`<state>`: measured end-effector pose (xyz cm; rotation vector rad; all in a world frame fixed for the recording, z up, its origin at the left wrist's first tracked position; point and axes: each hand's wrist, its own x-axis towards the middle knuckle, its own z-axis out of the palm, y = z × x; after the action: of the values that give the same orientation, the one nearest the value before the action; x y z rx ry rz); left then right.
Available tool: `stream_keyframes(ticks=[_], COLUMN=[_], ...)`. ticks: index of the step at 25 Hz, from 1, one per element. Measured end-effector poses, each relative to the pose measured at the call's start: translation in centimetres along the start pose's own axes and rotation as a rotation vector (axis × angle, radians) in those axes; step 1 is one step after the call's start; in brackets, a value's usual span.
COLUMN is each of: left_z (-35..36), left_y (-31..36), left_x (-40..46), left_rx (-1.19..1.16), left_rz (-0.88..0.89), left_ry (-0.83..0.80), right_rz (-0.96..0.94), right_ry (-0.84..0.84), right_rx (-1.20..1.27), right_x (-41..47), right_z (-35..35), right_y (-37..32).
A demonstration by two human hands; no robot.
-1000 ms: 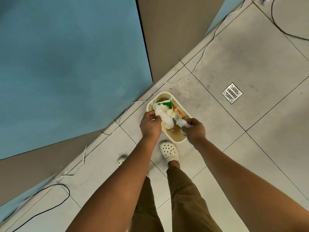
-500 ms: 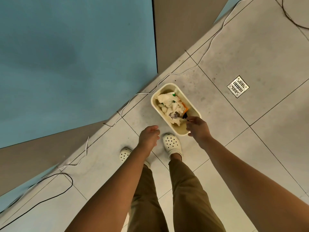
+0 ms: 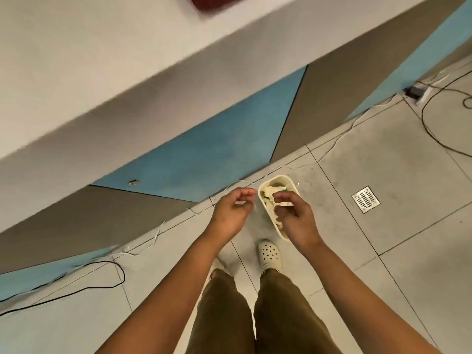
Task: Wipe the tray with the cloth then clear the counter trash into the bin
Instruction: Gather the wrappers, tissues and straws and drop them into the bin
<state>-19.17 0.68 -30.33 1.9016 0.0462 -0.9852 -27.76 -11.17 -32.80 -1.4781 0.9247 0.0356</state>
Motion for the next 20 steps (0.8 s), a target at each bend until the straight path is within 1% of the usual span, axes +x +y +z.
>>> stream_keyframes(ticks=[2,6,8,12,14,17,20], left_z=[-2.9,-9.2,-12.9,-17.9,-20.9,-24.8,-29.4], left_y=[4.5,13.2,16.2,19.0,19.4,19.8,19.4], left_x=[-4.2,-11.1,-13.7,-16.2,-17.2,-18.4,-19.3], left_rx=[-0.044,-0.131,-0.146,-0.174,-0.183,-0.185,-0.205], left_rz=[0.129,0.285,0.366,0.418,0.435,0.454,0.48], left_ry=[0.054,0.109,0.183,0.31,0.318,0.332,0.397], right_rz=[-0.165,-0.452,-0.579,-0.684,-0.708,-0.704,-0.684], right_ry=[-0.061,-0.157,-0.196,-0.236,-0.253,-0.268,-0.271], right_rx=[0.003,0.027,0.038,0.049,0.033,-0.031,-0.073], right_x=[-2.8,-7.0,-8.9,-10.2,-11.2,-11.7,-12.1], right_z=[0.4,2.5,4.4,7.4,9.5,12.3,15.6], right_y=[-6.0,-18.4,-23.9,-30.4,-32.6,-34.5,-35.9])
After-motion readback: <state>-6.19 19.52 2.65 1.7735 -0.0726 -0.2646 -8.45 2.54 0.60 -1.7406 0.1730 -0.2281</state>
